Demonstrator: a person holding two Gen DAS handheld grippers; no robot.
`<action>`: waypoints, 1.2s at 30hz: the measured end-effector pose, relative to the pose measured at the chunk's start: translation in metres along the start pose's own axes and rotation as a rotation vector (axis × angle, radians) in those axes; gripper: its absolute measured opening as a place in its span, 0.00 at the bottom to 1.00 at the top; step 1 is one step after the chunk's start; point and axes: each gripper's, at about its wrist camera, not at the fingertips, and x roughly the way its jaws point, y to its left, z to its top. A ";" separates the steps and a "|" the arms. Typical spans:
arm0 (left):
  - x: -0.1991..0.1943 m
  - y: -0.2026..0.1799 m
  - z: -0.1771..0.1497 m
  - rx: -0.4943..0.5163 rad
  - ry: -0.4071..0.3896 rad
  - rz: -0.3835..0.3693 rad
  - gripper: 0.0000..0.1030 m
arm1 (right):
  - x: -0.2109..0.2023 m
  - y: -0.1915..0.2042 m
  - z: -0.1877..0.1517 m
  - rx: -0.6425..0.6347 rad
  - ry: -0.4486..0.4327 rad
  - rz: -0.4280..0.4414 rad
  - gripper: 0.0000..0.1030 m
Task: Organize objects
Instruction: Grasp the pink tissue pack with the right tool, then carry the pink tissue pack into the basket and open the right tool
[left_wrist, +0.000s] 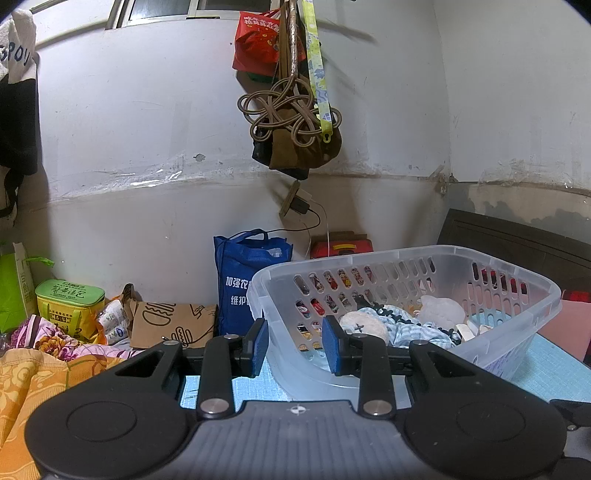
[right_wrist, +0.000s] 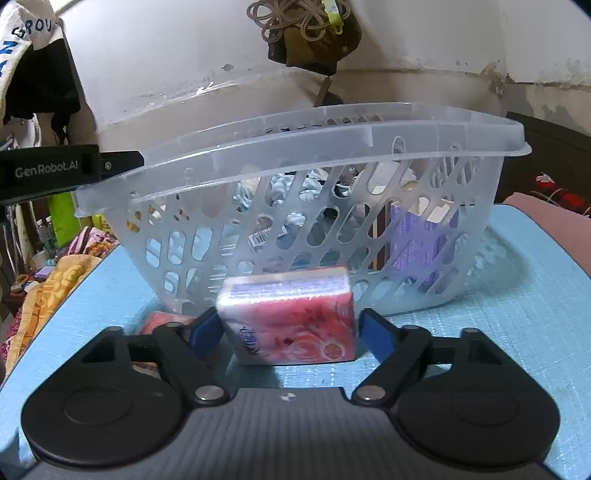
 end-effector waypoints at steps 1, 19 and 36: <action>0.001 0.000 0.000 0.000 0.000 0.000 0.34 | -0.001 0.000 0.000 -0.003 -0.002 0.003 0.75; 0.000 0.001 0.000 -0.003 -0.003 0.000 0.34 | -0.069 -0.040 -0.020 -0.009 -0.203 -0.071 0.75; 0.000 0.000 0.000 -0.003 -0.003 -0.002 0.34 | -0.114 -0.044 0.002 -0.001 -0.376 0.048 0.73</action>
